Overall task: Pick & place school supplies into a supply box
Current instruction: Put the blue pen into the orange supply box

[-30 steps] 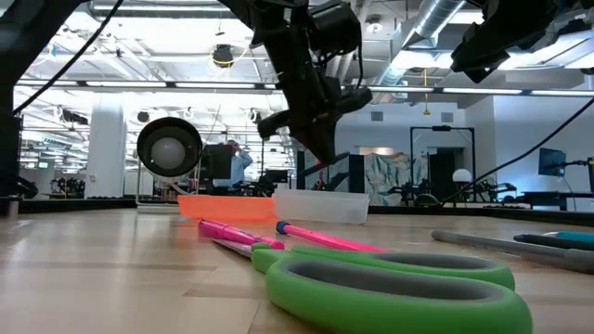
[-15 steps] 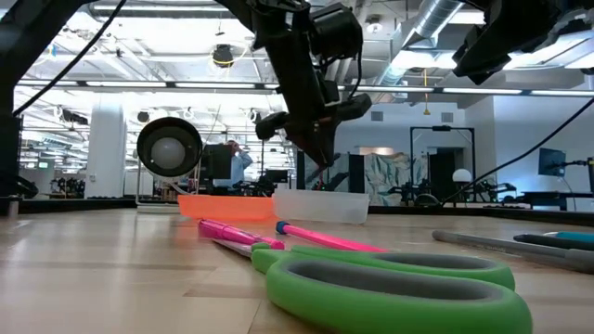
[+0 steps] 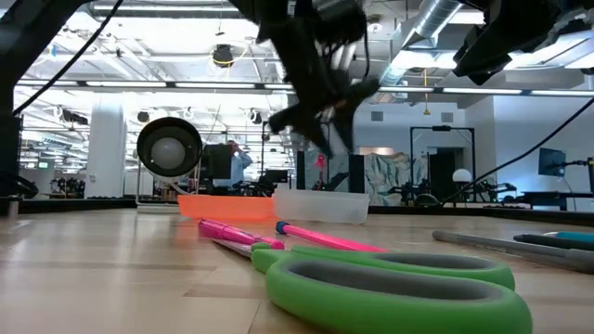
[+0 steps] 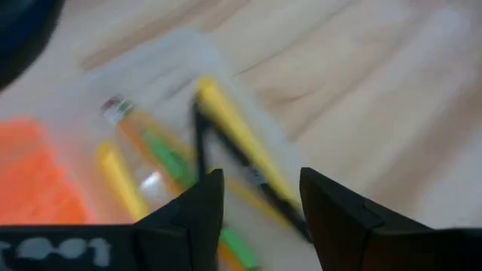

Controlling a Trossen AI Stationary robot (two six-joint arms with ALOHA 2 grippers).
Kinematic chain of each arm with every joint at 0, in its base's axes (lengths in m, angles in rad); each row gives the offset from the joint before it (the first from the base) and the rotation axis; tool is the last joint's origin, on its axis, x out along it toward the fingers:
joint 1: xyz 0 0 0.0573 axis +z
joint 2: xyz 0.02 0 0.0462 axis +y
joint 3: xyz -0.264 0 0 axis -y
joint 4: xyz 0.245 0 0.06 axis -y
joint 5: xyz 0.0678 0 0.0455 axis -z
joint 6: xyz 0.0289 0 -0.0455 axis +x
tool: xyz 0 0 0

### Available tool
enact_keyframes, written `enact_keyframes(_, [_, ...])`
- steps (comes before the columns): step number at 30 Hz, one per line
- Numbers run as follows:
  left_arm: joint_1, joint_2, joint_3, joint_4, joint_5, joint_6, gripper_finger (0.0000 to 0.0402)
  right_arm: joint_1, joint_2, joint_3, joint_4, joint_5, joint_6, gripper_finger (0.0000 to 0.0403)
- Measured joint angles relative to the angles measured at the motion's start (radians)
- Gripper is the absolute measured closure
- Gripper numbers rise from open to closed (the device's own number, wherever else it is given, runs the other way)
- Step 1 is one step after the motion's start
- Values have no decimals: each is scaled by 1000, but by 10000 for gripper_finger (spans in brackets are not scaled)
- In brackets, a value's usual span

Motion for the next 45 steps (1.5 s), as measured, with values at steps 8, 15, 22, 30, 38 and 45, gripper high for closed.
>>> enact_keyframes(8, [-60,-2,182,-108,119,335,238,-9,0,0,48,44,95,332])
enact_keyframes(15, [-141,-2,283,-295,156,562,237,20,0,0,102,127,229,332])
enact_keyframes(22, [-215,-9,287,-365,201,643,237,77,0,0,102,145,397,332])
enact_keyframes(30, [-286,-47,274,-419,199,675,237,242,1,0,100,344,552,332])
enact_keyframes(38, [-295,-171,162,-292,174,644,237,397,4,0,83,477,617,332])
enact_keyframes(45, [-297,-302,-48,-205,119,535,237,513,121,0,64,486,783,332])
